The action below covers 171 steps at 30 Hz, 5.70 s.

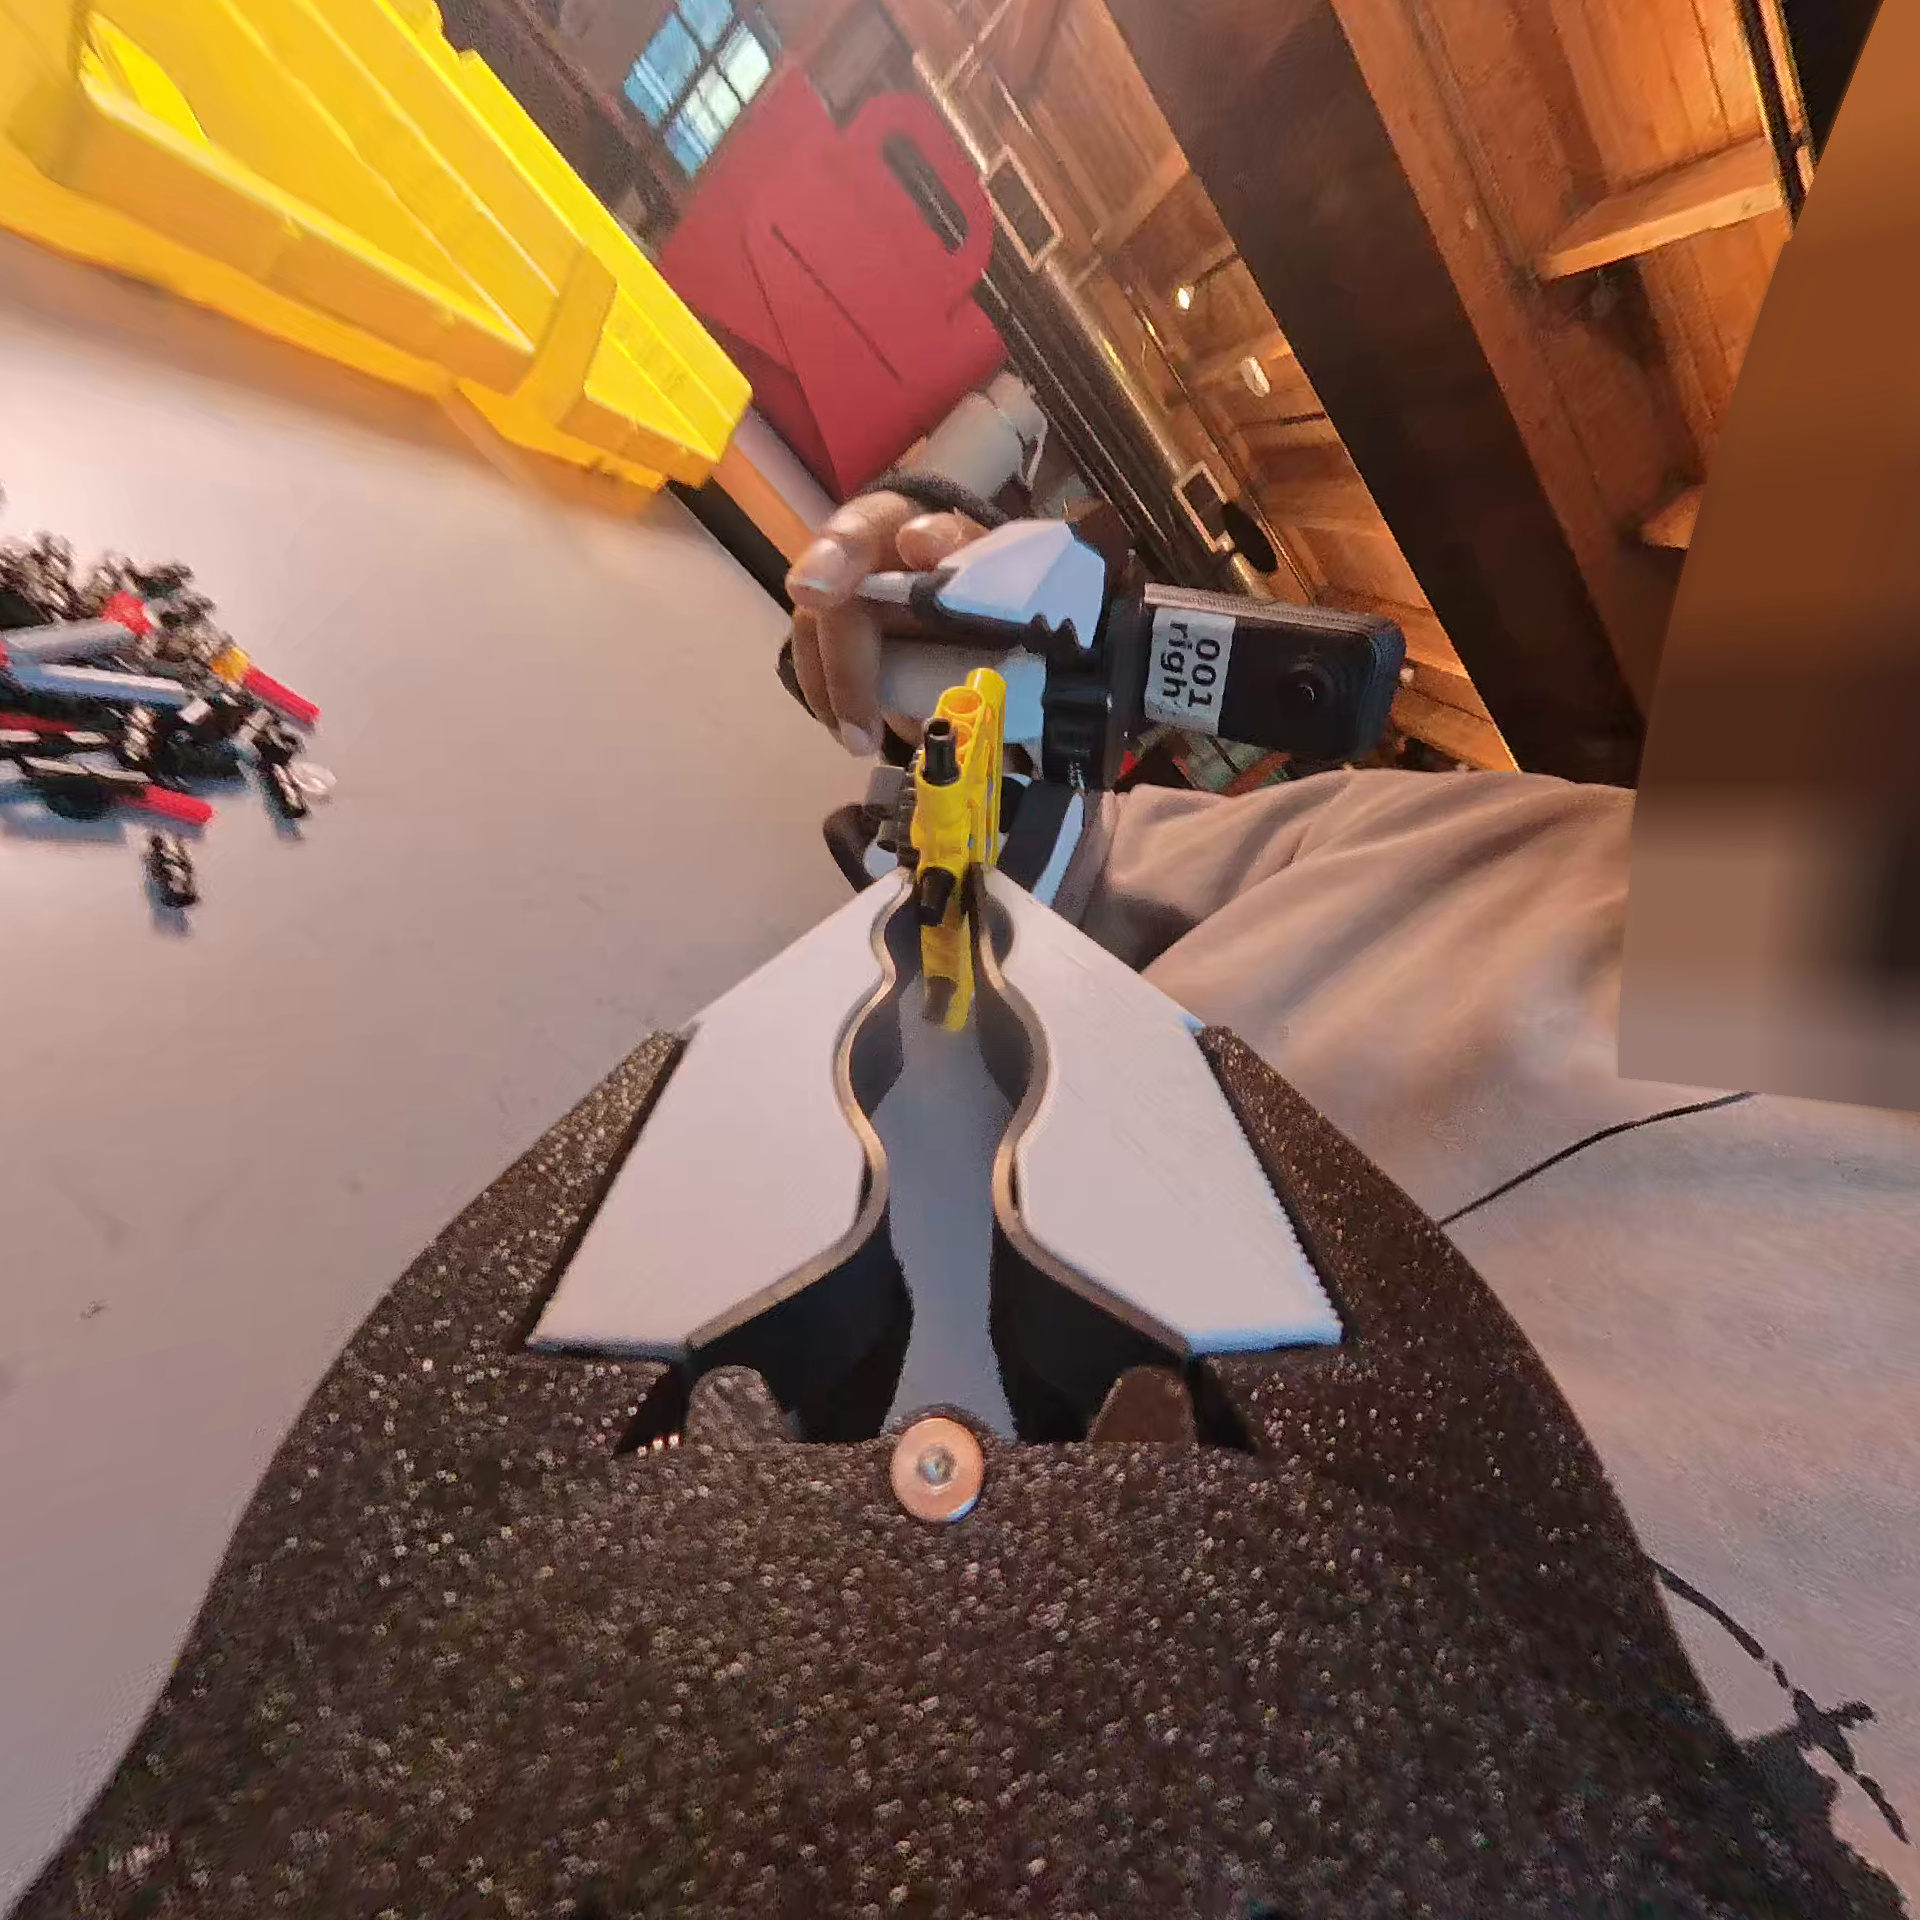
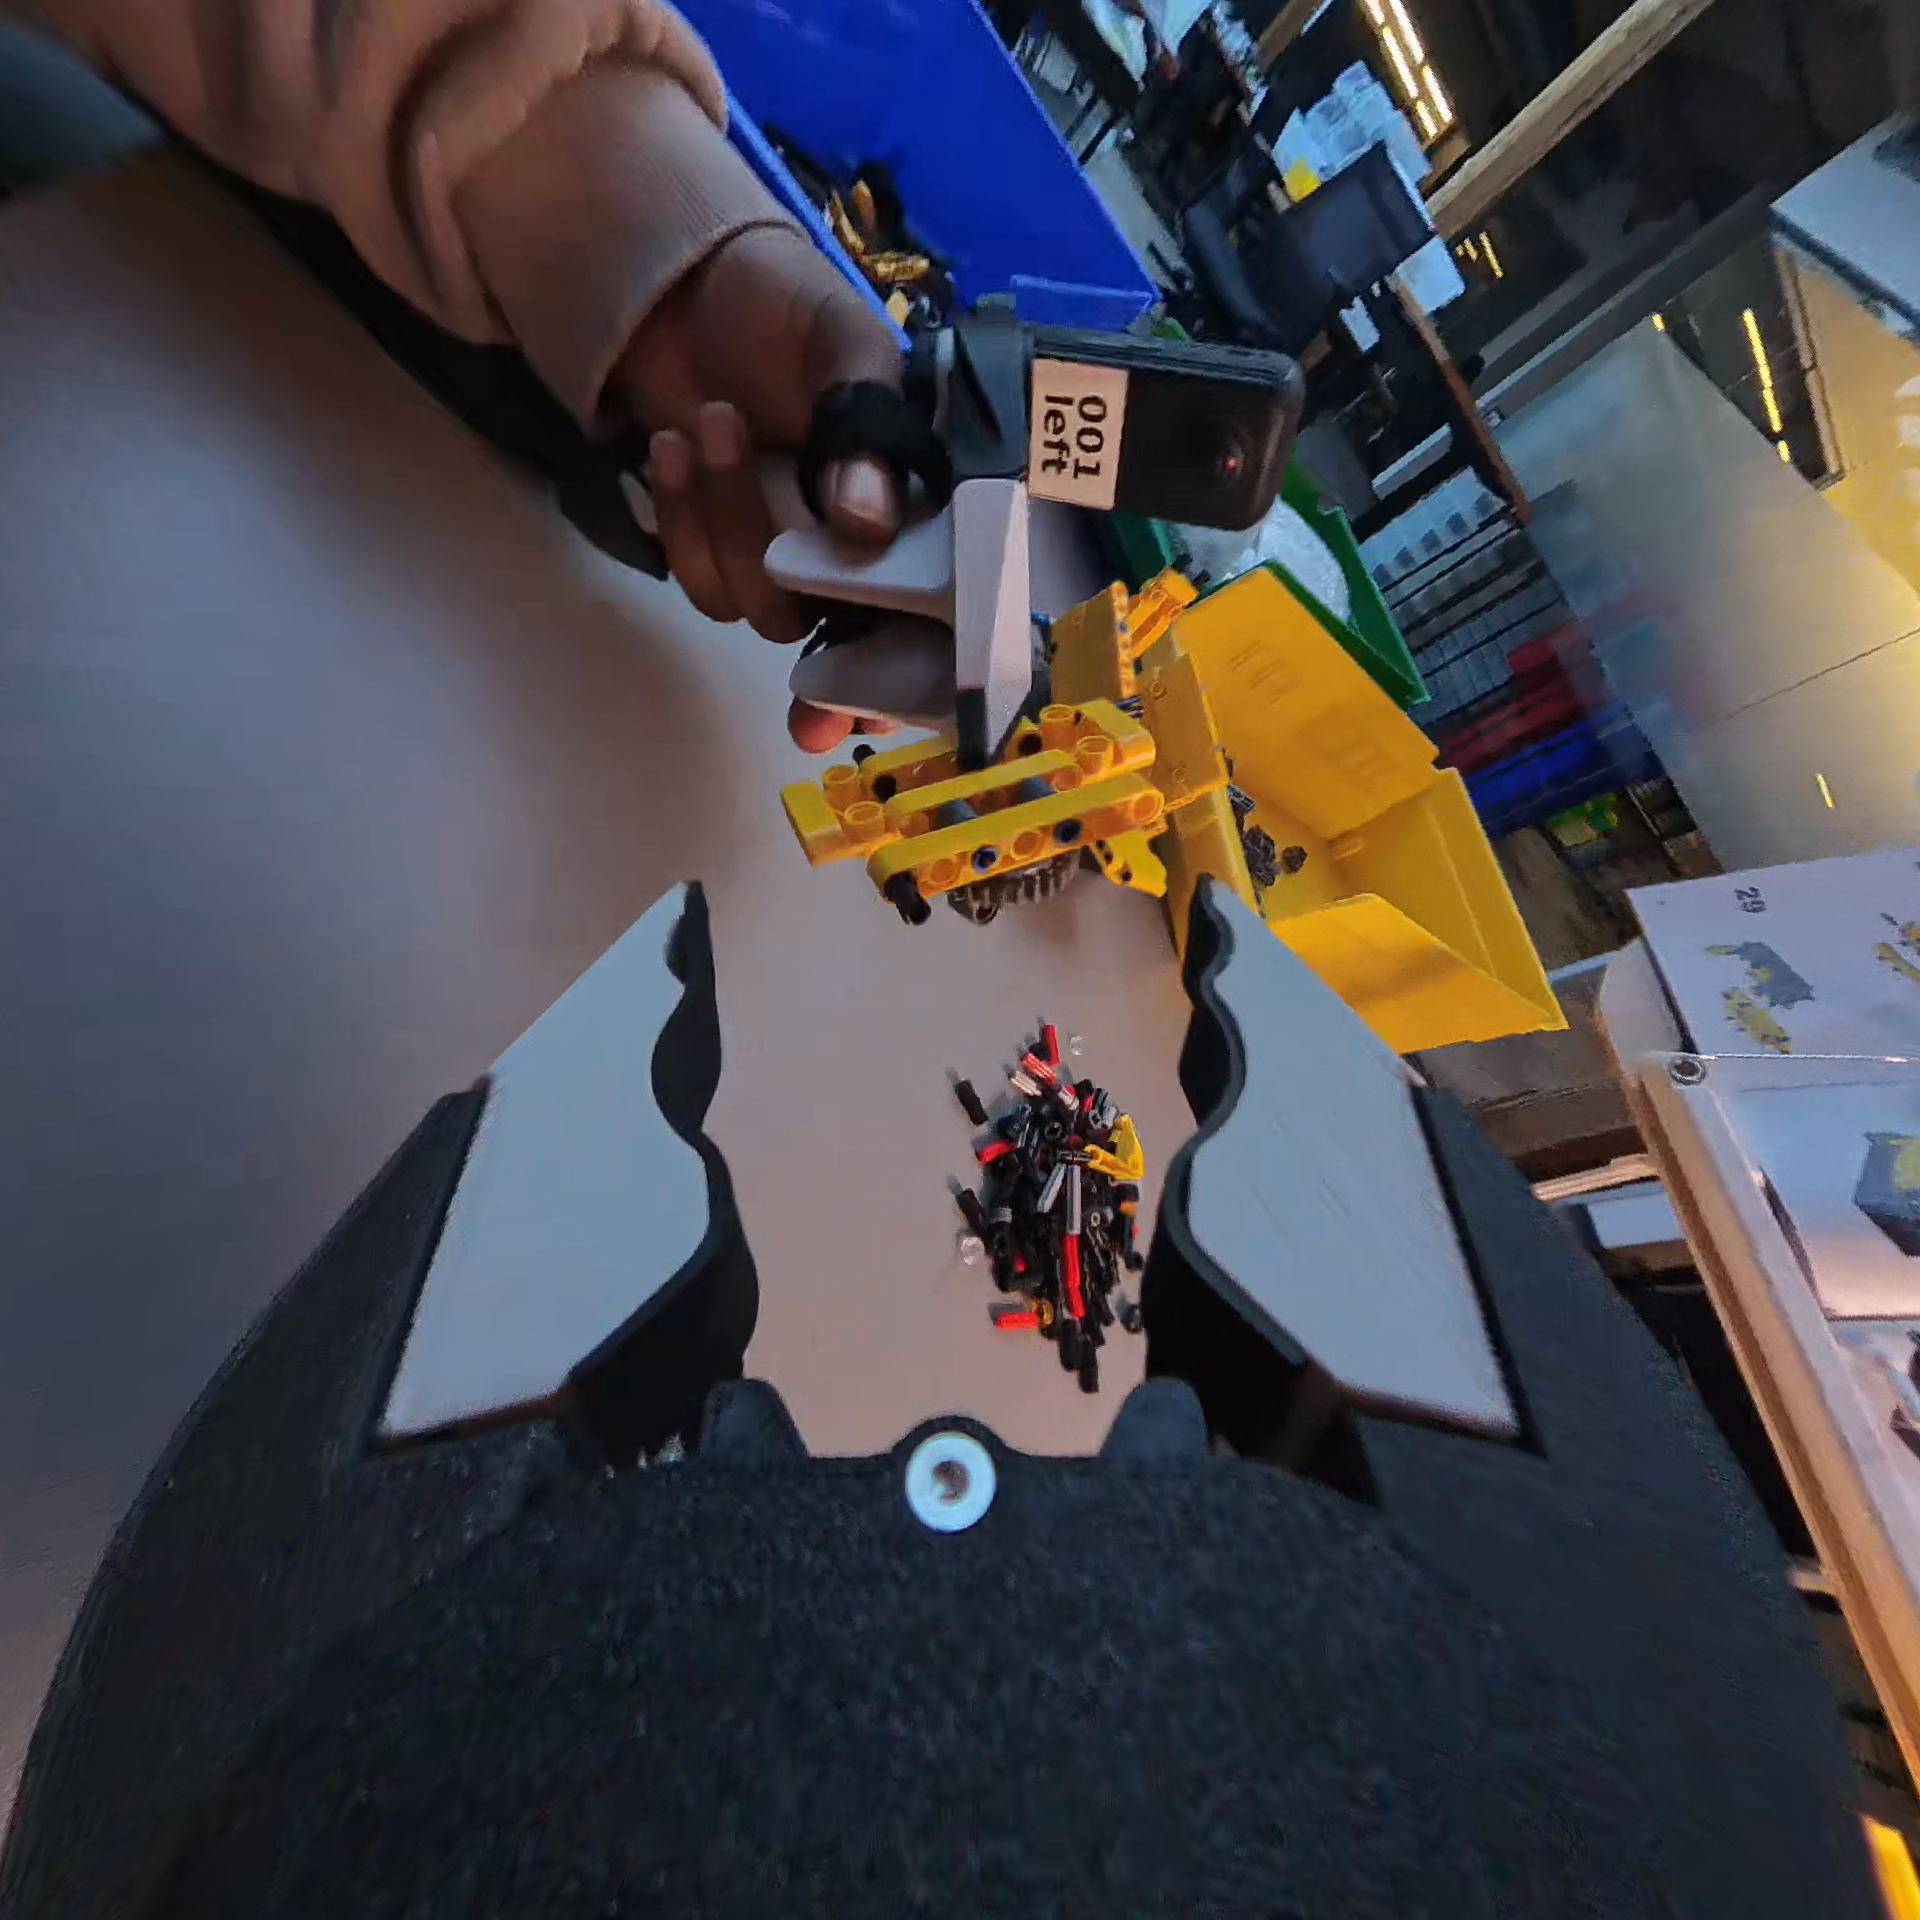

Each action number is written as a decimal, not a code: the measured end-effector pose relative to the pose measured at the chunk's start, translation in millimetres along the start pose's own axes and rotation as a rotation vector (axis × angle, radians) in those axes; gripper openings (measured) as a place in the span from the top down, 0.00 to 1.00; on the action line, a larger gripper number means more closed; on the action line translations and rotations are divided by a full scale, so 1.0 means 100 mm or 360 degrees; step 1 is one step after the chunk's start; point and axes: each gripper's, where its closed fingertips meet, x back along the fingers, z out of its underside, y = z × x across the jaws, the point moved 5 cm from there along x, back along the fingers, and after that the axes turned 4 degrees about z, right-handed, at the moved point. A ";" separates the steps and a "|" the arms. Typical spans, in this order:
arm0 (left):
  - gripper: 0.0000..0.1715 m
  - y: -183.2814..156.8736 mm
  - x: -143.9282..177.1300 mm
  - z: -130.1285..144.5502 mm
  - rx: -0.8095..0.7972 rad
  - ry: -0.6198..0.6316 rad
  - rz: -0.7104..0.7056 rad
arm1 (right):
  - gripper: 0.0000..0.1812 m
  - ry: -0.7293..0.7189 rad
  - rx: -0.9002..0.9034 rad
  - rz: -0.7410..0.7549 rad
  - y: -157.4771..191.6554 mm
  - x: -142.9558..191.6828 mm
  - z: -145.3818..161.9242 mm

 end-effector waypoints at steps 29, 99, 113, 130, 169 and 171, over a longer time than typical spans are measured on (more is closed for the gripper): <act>0.97 -0.06 -0.16 0.17 0.0174 0.0113 0.0194 | 0.88 -0.0245 -0.0239 -0.0113 -0.02 0.14 -0.13; 0.96 -0.17 -0.06 0.00 -0.1110 0.0149 -0.0485 | 0.92 -0.0097 -0.1441 -0.0409 -0.11 -0.09 0.18; 0.92 -0.23 -0.06 0.00 -0.1165 0.0063 -0.0422 | 0.97 -0.0209 -0.1331 -0.0396 -0.06 -0.07 0.08; 0.96 -0.31 -0.11 -0.12 -0.1004 0.0017 -0.0271 | 0.97 -0.0603 -0.1526 -0.0383 -0.25 0.02 -0.07; 0.77 0.49 0.02 0.35 -0.0884 0.0851 -0.1074 | 0.96 0.0258 -0.0384 -0.0213 -0.02 0.12 0.53; 0.76 0.35 -0.05 0.29 -0.0896 0.0705 -0.0899 | 0.96 0.0184 -0.0317 -0.0157 -0.03 0.12 0.44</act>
